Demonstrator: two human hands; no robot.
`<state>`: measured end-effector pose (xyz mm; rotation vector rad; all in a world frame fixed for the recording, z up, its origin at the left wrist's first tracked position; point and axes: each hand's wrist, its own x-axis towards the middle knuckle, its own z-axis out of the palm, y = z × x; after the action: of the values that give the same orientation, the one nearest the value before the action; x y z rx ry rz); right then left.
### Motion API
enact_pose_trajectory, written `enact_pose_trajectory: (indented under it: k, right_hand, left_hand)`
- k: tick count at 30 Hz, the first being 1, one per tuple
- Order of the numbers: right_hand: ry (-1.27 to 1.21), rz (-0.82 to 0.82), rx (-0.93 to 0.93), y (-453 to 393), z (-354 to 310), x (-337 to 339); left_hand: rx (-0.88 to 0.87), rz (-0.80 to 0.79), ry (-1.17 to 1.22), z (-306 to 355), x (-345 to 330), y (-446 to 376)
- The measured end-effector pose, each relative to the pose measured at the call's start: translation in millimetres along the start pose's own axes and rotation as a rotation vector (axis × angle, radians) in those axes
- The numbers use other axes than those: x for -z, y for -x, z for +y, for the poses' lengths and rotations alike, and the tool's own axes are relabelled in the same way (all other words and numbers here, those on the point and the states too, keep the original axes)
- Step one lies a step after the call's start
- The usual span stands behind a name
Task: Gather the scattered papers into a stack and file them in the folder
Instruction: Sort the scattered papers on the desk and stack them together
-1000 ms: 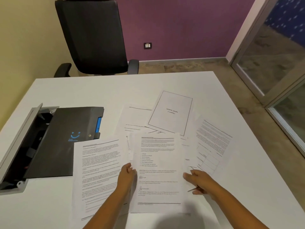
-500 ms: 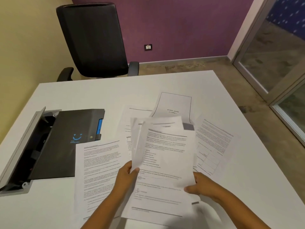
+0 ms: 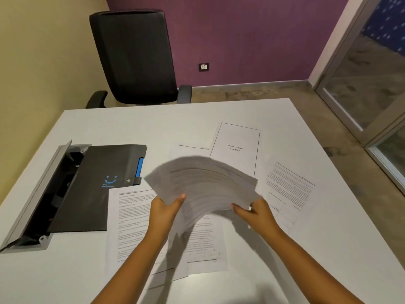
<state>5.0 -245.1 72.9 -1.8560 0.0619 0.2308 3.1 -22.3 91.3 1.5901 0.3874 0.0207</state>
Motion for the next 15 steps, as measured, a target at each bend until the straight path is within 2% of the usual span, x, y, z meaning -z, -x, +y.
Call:
enact_pose_trajectory:
  k: [6, 10, 12, 15]
  right_hand:
    - [-0.126, 0.024, 0.031, -4, -22, 2]
    - [-0.311, 0.196, -0.069, -6, -23, 0]
    - [-0.3, 0.227, -0.094, -5, -19, -2]
    - [-0.115, 0.133, -0.103, 3, -6, -8]
  left_hand:
    - [-0.021, -0.087, -0.004, 11, -4, -2]
    - [-0.041, -0.099, -0.027, 14, -8, -5]
    - [-0.015, -0.103, -0.051, 8, -8, -6]
    - [0.08, -0.149, -0.097, -13, -7, -8]
